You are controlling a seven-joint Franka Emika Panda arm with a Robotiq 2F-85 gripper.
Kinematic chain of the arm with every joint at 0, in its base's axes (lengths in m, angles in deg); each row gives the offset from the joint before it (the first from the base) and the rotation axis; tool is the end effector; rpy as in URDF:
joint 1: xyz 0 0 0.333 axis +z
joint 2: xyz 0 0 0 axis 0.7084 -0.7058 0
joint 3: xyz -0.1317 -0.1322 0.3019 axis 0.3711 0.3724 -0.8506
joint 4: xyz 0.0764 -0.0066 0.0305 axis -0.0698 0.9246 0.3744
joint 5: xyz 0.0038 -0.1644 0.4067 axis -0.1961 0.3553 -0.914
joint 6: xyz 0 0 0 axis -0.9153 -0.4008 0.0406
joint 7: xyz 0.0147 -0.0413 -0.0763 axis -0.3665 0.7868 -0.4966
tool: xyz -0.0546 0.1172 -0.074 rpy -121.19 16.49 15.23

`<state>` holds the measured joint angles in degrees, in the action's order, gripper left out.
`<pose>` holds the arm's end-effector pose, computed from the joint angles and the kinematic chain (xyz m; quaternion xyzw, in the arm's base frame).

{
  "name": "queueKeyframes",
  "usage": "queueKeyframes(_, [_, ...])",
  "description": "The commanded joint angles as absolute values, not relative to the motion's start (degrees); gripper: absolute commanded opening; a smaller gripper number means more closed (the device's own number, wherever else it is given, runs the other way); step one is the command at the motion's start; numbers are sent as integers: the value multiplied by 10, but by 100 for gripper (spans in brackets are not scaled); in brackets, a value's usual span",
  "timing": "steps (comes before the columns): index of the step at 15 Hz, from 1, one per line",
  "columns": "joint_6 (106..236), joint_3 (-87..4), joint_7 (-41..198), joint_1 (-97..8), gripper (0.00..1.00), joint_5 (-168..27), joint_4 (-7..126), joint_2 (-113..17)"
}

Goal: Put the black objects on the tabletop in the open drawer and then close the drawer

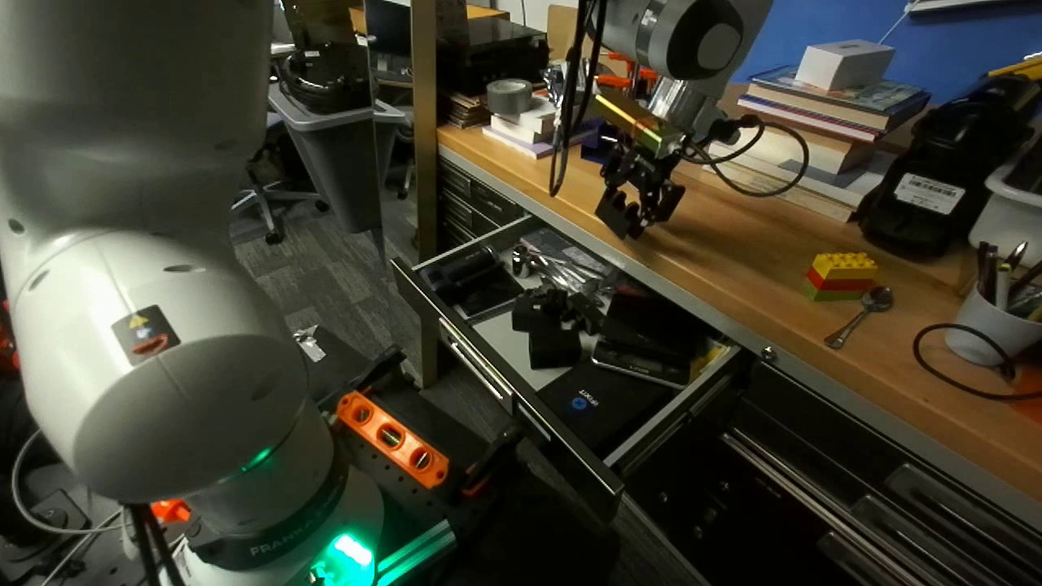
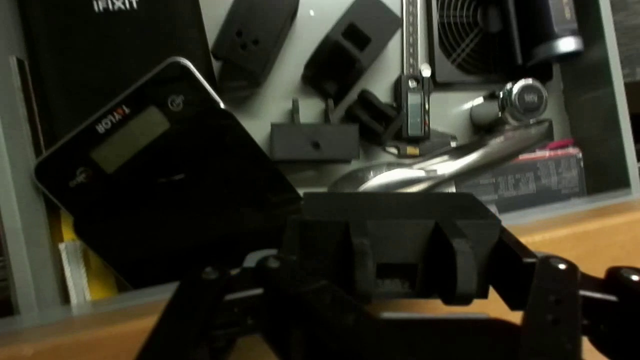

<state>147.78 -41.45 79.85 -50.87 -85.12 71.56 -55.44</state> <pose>0.6436 -0.0861 0.2550 -0.9681 0.1880 0.1440 0.0815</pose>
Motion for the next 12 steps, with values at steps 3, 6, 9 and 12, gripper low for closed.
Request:
queueKeyframes(3, [1429, -419, 754, -512, 60, -860, 820, -500])
queueKeyframes(6, [1402, -420, 743, -513, 60, -864, 840, -510])
queueKeyframes(9, [1376, -423, 730, -512, 60, -864, 860, -522])
queueKeyframes(12, [1356, -427, 719, -513, 60, -869, 870, -539])
